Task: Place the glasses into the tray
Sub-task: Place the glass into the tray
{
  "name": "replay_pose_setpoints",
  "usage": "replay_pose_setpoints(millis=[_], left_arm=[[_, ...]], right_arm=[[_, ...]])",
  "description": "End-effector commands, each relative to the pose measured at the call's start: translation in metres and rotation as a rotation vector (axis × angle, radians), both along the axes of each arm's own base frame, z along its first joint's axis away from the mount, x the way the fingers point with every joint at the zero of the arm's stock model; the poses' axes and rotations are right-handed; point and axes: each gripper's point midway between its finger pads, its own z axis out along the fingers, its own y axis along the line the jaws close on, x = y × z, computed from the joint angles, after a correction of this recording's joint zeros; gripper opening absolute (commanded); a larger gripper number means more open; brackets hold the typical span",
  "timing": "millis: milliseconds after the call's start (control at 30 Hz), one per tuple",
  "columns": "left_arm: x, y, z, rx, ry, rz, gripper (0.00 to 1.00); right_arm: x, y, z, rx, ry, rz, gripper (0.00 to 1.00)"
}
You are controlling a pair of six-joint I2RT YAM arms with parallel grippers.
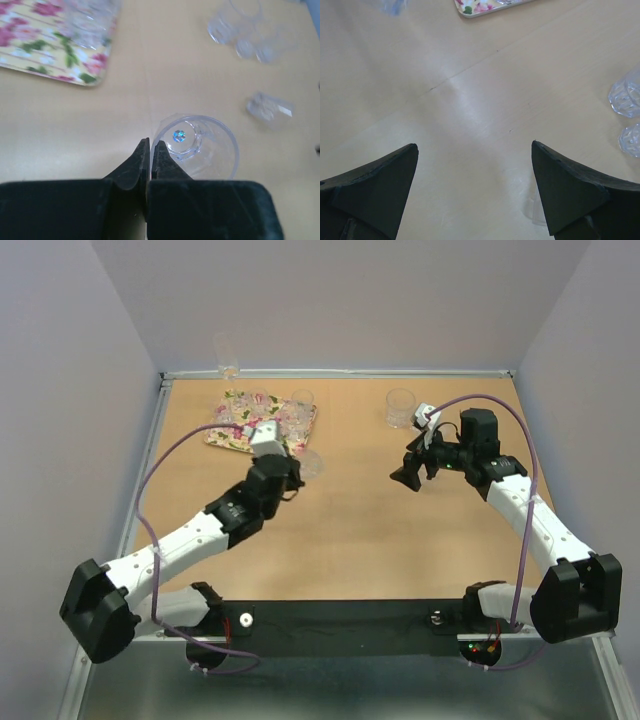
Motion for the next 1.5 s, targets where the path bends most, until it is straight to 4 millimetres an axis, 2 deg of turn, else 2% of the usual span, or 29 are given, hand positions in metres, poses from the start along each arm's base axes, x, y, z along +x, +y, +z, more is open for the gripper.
replay_pose_setpoints(millis=[0,67,133,167,267,300,333,367,400,433,467,567,600,633,867,967,1033,1067,1167,1333,1367,1400,1467], left_arm=[[0.037,0.053,0.016,-0.192,-0.019,0.179,0.0],[0.053,0.081,0.022,-0.216,-0.041,0.258,0.0],[0.063,0.099,0.028,-0.242,-0.056,0.327,0.0],[0.072,0.118,0.029,-0.249,-0.05,0.408,0.0],[0.087,0.141,0.037,-0.278,-0.034,0.518,0.0],[0.095,0.145,0.029,-0.264,-0.006,0.538,0.0],[0.1,0.158,0.025,-0.257,0.019,0.581,0.0],[0.109,0.158,0.036,-0.292,0.018,0.58,0.0],[0.118,0.16,0.026,-0.287,0.053,0.599,0.0],[0.122,0.172,0.019,-0.282,0.089,0.636,0.0],[0.133,0.168,0.016,-0.301,0.119,0.633,0.0],[0.151,0.178,0.014,-0.322,0.164,0.659,0.0],[0.157,0.175,0.001,-0.329,0.2,0.657,0.0],[0.163,0.175,0.004,-0.344,0.2,0.66,0.0],[0.193,0.18,-0.023,-0.384,0.275,0.732,0.0],[0.202,0.184,-0.028,-0.403,0.289,0.773,0.0],[0.208,0.187,-0.039,-0.397,0.308,0.798,0.0],[0.213,0.189,-0.037,-0.401,0.3,0.813,0.0],[0.222,0.195,-0.052,-0.379,0.321,0.853,0.0],[0.234,0.201,-0.064,-0.343,0.338,0.878,0.0],[0.238,0.203,-0.06,-0.336,0.333,0.884,0.0],[0.238,0.205,-0.069,-0.32,0.353,0.893,0.0],[0.243,0.209,-0.069,-0.307,0.342,0.908,0.0]], right_arm=[[0.004,-0.002,0.005,0.007,-0.041,-0.007,0.99],[0.004,-0.003,0.005,0.008,-0.039,-0.009,0.99],[0.004,-0.003,0.006,0.007,-0.043,-0.011,0.99],[0.004,-0.003,0.006,0.006,-0.041,-0.012,0.99],[0.004,-0.003,0.005,0.004,-0.042,-0.012,0.99],[0.004,-0.004,0.004,0.003,-0.04,-0.013,0.99],[0.004,-0.004,0.004,0.002,-0.04,-0.012,0.99],[0.004,-0.004,0.004,0.002,-0.039,-0.013,0.99],[0.005,-0.004,0.003,0.002,-0.038,-0.013,0.99],[0.005,-0.004,0.003,0.001,-0.036,-0.014,0.99],[0.005,-0.004,0.003,-0.001,-0.039,-0.014,0.99],[0.006,-0.004,0.003,-0.003,-0.039,-0.017,0.99],[0.006,-0.004,0.003,-0.003,-0.039,-0.017,0.99],[0.006,-0.005,0.003,-0.004,-0.042,-0.018,0.99],[0.006,-0.006,0.004,-0.013,-0.054,-0.026,0.99],[0.006,-0.008,0.004,-0.015,-0.054,-0.029,0.99],[0.007,-0.008,0.004,-0.017,-0.058,-0.029,0.99],[0.007,-0.008,0.004,-0.018,-0.059,-0.029,0.99],[0.007,-0.009,0.004,-0.02,-0.062,-0.032,0.99],[0.006,-0.009,0.005,-0.022,-0.067,-0.033,0.99],[0.006,-0.009,0.005,-0.022,-0.068,-0.033,0.99],[0.006,-0.009,0.005,-0.023,-0.069,-0.032,0.99],[0.006,-0.009,0.005,-0.023,-0.069,-0.033,0.99]])
